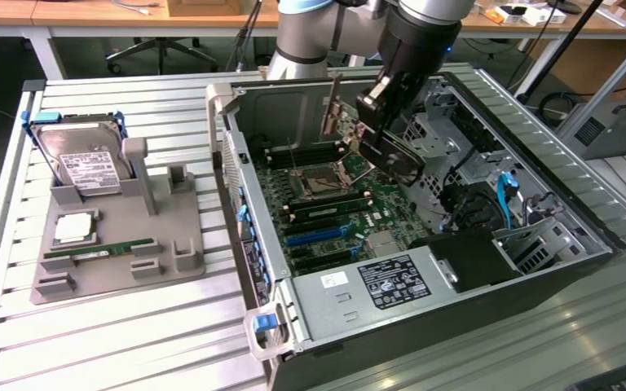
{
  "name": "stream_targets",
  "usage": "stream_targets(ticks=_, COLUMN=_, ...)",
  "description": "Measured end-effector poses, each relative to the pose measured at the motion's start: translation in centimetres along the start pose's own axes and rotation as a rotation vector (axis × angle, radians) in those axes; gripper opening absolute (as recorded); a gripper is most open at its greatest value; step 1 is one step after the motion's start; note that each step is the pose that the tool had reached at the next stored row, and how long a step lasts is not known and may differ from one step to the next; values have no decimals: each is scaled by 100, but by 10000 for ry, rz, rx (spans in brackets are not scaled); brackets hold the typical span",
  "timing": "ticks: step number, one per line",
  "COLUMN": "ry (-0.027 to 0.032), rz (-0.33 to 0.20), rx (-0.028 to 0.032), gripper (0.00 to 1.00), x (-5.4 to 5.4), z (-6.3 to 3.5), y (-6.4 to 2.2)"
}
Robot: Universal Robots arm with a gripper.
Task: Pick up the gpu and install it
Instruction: 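Insert the gpu into the slot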
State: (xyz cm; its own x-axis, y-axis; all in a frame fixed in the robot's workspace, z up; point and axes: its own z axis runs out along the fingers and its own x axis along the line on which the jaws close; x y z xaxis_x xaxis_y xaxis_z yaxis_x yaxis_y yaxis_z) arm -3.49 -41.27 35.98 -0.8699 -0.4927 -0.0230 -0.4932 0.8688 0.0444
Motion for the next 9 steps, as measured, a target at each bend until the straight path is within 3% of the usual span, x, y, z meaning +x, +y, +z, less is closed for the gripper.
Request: stream_targets(ticks=9, ry=14, rz=-319, rx=-7, gripper=27, x=0, z=0, y=0)
